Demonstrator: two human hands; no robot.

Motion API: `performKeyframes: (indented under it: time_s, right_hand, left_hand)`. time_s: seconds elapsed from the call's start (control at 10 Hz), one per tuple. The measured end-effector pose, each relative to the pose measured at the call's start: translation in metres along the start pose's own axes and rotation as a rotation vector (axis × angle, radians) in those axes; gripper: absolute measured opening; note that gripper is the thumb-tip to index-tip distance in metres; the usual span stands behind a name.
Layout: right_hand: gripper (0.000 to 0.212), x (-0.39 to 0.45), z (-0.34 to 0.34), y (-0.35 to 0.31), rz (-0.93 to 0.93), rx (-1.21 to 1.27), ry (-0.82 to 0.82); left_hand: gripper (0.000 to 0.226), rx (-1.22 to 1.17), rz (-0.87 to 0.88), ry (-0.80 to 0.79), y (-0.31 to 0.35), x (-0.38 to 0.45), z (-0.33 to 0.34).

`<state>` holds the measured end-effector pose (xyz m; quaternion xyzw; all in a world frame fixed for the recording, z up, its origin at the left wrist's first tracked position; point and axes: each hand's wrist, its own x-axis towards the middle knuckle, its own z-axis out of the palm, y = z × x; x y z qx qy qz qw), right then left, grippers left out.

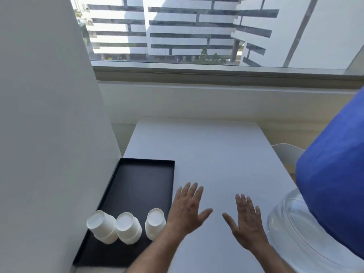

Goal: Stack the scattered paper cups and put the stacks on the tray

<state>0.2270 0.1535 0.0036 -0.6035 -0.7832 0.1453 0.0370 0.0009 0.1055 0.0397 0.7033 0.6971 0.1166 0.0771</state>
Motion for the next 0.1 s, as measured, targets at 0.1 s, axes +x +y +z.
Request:
performKeyframes:
  time_s: [0.1]
  right_hand:
    - [0.085, -0.0112, 0.0008, 0.0087, -0.012, -0.025, 0.008]
  left_hand:
    - [0.082, 0.001, -0.01, -0.066, 0.0145, -0.0143, 0.018]
